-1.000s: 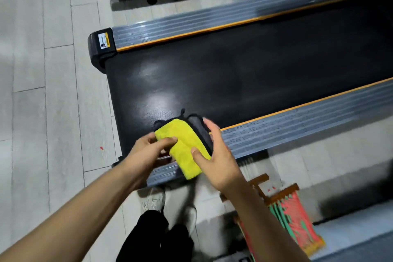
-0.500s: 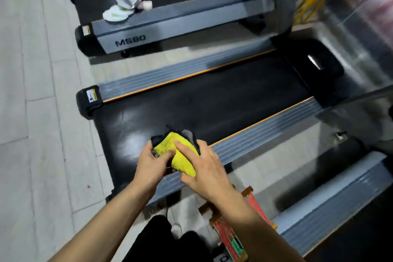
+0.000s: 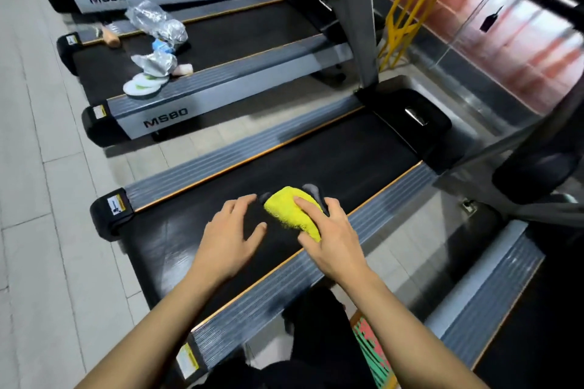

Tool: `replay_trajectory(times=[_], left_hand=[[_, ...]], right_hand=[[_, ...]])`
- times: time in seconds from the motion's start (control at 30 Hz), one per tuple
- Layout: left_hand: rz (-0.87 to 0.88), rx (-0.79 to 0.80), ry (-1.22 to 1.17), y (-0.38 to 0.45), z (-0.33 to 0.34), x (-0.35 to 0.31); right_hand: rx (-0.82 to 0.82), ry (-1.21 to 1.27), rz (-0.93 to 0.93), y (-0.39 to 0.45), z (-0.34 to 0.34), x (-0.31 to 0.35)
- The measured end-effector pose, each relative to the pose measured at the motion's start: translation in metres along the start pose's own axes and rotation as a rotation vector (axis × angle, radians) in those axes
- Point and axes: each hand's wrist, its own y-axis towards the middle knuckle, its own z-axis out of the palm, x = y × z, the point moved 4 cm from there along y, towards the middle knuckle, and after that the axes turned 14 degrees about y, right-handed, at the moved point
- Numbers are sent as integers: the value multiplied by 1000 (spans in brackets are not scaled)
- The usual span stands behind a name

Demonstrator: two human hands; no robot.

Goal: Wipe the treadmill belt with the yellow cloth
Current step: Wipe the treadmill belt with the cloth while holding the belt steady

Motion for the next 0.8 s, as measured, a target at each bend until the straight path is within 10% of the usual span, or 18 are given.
replay_trajectory(times=[0.43, 0.8], left_hand=[[-91, -92, 326, 29, 31, 1], [-234, -162, 275, 151, 175, -26]], right_hand=[[39, -55, -45, 71, -15, -15], [133, -31, -120, 204, 6, -184]])
